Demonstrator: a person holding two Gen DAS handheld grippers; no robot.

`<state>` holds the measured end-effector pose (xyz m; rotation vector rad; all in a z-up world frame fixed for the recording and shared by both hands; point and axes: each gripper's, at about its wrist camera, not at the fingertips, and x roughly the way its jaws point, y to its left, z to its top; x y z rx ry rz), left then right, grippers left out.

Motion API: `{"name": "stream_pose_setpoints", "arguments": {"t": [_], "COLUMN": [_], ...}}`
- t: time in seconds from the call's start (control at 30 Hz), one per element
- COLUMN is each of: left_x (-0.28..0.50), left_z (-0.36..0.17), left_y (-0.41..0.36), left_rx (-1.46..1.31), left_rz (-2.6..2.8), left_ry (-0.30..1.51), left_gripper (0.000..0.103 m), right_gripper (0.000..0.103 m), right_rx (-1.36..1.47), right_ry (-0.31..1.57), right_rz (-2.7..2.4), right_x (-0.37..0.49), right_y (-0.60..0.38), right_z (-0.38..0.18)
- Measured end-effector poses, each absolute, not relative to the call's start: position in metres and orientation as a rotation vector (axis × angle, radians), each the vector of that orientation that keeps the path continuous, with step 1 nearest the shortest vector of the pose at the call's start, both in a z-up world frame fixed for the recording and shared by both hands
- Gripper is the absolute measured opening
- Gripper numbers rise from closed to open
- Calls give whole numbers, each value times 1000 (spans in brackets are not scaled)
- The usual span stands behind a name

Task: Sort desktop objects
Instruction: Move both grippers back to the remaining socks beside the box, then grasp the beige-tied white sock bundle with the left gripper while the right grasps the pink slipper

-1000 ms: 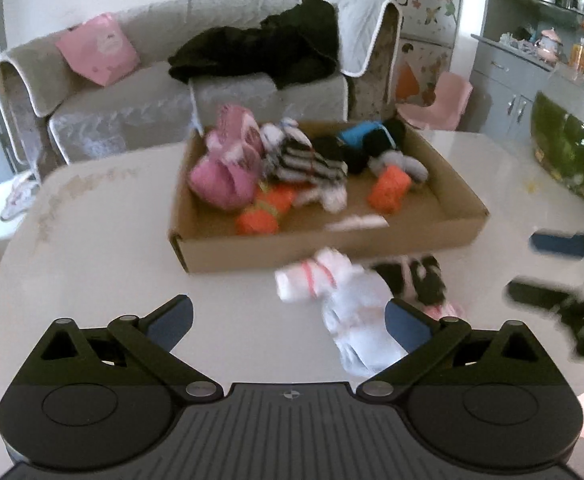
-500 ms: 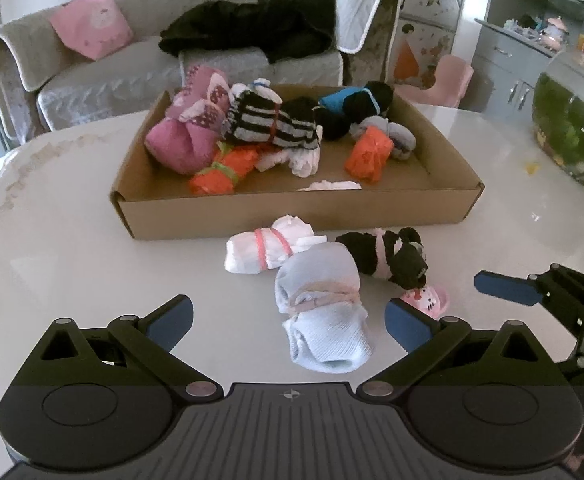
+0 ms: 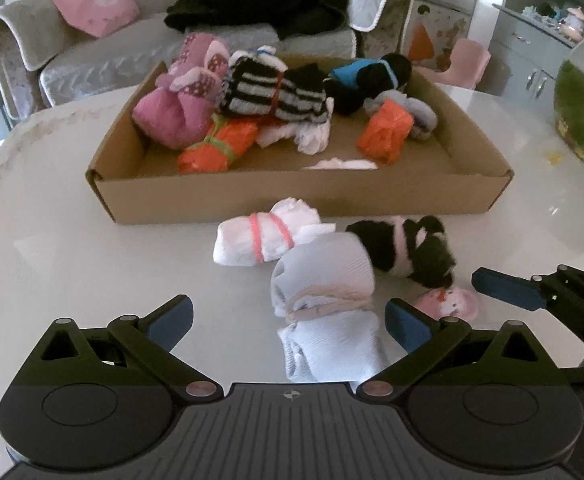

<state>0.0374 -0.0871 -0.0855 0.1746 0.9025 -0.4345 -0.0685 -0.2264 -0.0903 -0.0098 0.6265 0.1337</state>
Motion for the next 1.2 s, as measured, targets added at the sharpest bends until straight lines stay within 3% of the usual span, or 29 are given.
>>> {"name": "stream_pose_setpoints", "arguments": {"t": [0.13, 0.37, 0.43, 0.5, 0.57, 1.2], "left_x": [38, 35, 30, 25, 22, -13], "left_z": [-93, -94, -93, -90, -88, -73], "left_y": [-83, -83, -85, -86, -88, -70], "left_rx": [170, 193, 205, 207, 216, 235], "left_rz": [-430, -420, -421, -436, -446, -476], "left_ry": [911, 875, 850, 836, 826, 754], "left_gripper": [103, 99, 89, 69, 57, 54], "right_gripper": [42, 41, 41, 41, 41, 41], "right_rx": [-23, -26, -26, -25, -20, 0], "right_ry": [623, 623, 621, 620, 620, 620], "right_rz": [136, 136, 137, 140, 144, 153], "right_x": [-71, -72, -74, -76, -78, -93], "right_y": [-223, -222, -222, -221, -221, -222], "right_z": [-90, -89, -89, -89, -89, -88]}}
